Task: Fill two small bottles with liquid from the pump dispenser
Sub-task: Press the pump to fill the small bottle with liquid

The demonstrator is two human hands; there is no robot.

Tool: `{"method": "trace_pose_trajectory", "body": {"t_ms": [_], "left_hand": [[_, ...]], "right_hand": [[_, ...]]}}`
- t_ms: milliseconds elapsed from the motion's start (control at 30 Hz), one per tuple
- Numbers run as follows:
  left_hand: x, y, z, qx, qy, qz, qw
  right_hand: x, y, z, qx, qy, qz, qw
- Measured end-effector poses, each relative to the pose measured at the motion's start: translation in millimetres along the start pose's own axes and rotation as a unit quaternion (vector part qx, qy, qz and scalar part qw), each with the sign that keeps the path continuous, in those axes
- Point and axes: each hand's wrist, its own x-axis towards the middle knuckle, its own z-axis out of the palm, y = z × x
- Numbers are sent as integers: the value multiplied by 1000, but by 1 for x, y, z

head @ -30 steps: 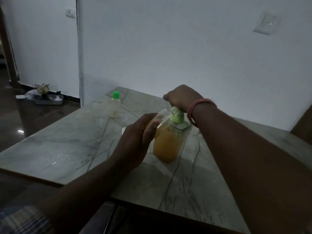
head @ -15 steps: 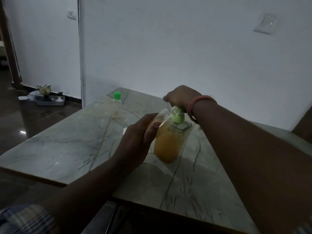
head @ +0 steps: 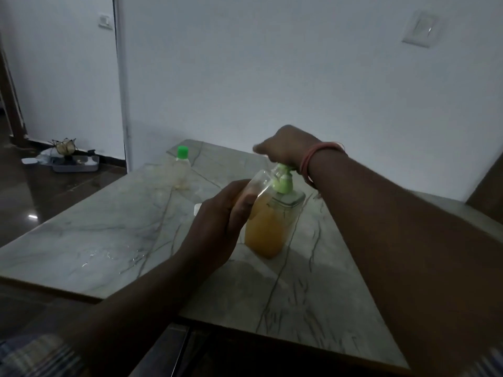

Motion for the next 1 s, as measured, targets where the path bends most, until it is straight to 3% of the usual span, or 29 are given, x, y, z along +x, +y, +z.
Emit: {"method": "trace_pose_trajectory", "body": {"t_ms": [67,300,433,600,800,1000], "left_hand": [[0,-1,0,2,3,2,1000],[1,1,0,-4,2,-7,1000],[1,-3,0,14,5,14,1000],[1,2,-2,1,1,5,1000],[1,-2,-1,13,8,10,1000],[1,4,-2,-1,5,-2,1000]], "right_hand": [[-2,3,4,46,6,6,999],[-3,-4,-4,-33,-2,10,999],[0,3,5,57,22,26,998],[1,-2,0,-33,7,23,999],[1,4,4,35,30,28,999],[8,-1,2,-20,14,27,999]]}}
